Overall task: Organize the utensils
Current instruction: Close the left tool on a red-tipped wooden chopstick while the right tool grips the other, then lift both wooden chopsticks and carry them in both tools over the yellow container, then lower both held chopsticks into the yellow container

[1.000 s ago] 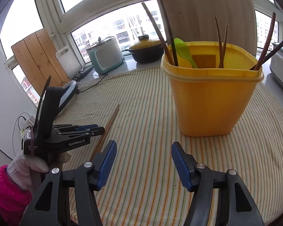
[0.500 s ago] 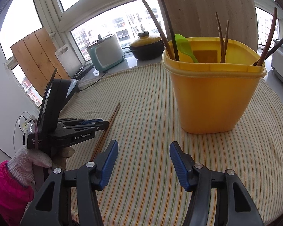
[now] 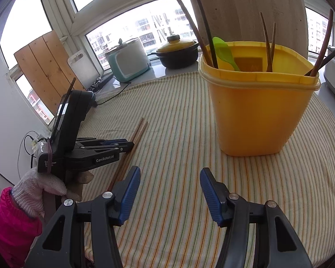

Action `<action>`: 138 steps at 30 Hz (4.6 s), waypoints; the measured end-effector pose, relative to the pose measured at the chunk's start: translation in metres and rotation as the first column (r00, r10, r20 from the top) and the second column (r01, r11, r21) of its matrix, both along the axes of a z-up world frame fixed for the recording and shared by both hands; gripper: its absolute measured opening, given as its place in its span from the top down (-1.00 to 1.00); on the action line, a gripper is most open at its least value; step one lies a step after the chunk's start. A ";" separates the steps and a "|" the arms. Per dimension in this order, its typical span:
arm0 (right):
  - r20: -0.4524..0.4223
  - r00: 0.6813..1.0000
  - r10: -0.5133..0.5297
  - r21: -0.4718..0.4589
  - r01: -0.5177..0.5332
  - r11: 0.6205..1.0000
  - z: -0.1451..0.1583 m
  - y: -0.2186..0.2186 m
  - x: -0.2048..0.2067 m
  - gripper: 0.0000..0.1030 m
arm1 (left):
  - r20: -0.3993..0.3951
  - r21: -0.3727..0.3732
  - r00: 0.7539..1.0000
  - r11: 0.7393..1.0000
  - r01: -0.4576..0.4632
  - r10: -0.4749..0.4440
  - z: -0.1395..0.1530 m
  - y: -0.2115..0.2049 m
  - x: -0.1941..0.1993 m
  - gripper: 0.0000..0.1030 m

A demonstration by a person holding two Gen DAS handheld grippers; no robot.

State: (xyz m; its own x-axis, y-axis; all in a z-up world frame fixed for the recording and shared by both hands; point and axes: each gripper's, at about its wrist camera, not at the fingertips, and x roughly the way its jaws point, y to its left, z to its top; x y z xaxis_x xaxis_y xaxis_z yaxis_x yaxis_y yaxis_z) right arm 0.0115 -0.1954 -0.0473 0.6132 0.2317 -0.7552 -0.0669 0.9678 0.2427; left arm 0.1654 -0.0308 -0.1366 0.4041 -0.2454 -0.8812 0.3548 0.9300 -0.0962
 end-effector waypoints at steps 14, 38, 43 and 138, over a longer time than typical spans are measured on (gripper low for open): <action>-0.078 0.992 0.100 -0.024 -0.102 0.994 -0.018 0.044 0.035 0.07 | -0.035 -0.089 0.996 0.992 -0.085 0.082 -0.001 0.042 -0.010 0.89; -0.336 0.934 0.124 -0.005 -0.133 0.991 -0.072 0.079 0.132 0.52 | -0.049 -0.103 0.993 0.988 -0.115 0.110 -0.001 0.070 -0.022 0.89; -0.343 0.931 0.128 -0.038 -0.150 0.988 -0.072 0.084 0.140 0.64 | -0.051 -0.088 0.993 0.989 -0.115 0.110 -0.002 0.068 -0.022 0.89; 0.422 0.905 -0.059 0.062 0.036 0.997 0.191 -0.102 -0.007 0.94 | 0.400 -0.430 0.917 0.882 0.191 -0.004 0.214 -0.051 -0.070 0.91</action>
State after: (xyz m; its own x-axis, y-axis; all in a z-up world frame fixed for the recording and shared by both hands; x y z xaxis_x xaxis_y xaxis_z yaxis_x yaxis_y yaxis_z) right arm 0.0044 -0.2971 0.1436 0.8836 0.2265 -0.4098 -0.1292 0.9592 0.2515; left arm 0.0949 -0.0821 0.0770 0.6330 -0.6329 -0.4459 0.5368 0.7738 -0.3363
